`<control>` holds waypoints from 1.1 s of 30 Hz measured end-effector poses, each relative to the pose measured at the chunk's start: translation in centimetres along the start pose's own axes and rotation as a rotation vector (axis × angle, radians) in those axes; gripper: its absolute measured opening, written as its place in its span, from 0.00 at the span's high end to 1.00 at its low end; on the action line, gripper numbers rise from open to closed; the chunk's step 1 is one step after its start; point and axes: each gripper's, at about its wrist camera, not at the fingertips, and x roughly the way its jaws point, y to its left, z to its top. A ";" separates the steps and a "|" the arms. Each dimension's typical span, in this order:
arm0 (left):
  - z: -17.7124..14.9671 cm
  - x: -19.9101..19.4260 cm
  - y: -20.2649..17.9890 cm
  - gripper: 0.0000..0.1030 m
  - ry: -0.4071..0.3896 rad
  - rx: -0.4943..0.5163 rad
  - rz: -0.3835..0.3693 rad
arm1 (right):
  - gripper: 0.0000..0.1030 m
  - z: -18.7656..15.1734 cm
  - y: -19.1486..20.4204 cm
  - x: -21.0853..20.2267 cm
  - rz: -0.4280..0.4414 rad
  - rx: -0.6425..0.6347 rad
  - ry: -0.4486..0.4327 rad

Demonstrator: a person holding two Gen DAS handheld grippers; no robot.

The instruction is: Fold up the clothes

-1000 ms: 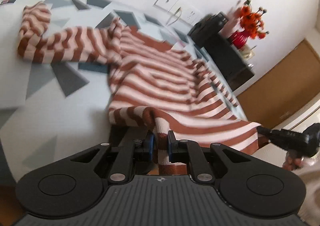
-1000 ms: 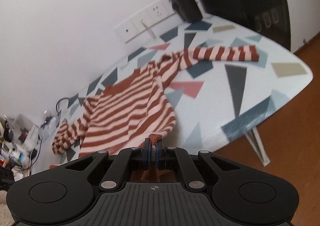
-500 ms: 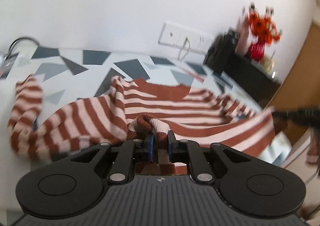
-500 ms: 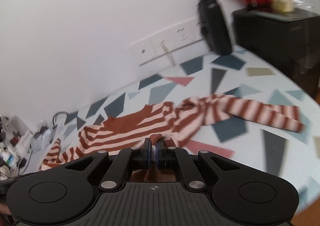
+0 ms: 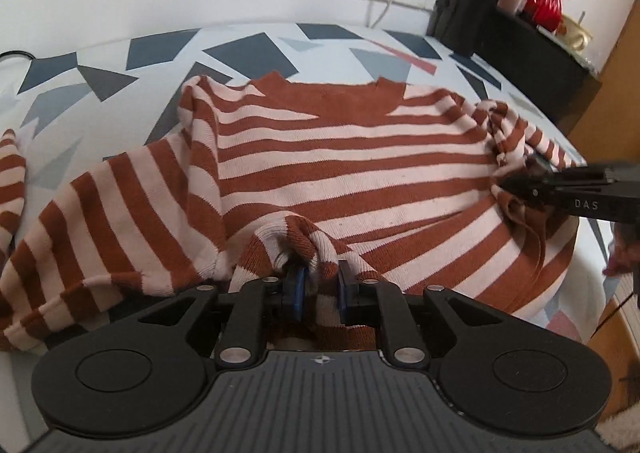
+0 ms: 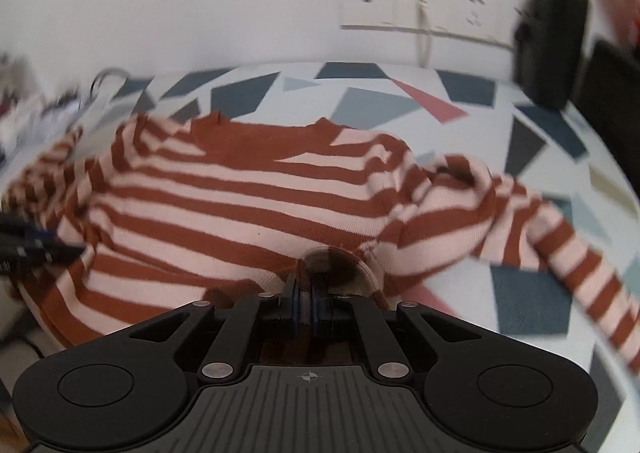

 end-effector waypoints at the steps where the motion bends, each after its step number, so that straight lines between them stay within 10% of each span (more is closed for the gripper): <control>1: 0.1 0.1 0.1 0.85 0.003 -0.026 -0.011 | 0.96 0.2 -0.2 0.1 -0.002 -0.008 0.004; 27: 0.3 1.6 -2.5 0.76 -0.053 -0.049 -0.082 | 0.92 1.8 -0.7 1.7 -0.202 0.047 0.030; 32: 0.0 -0.3 -2.2 0.47 -0.070 0.056 -0.126 | 0.67 1.7 0.8 1.2 -0.277 0.032 0.026; 33: -0.1 -0.7 -2.2 0.41 -0.078 0.073 -0.124 | 0.43 1.7 1.0 0.9 -0.269 0.035 0.026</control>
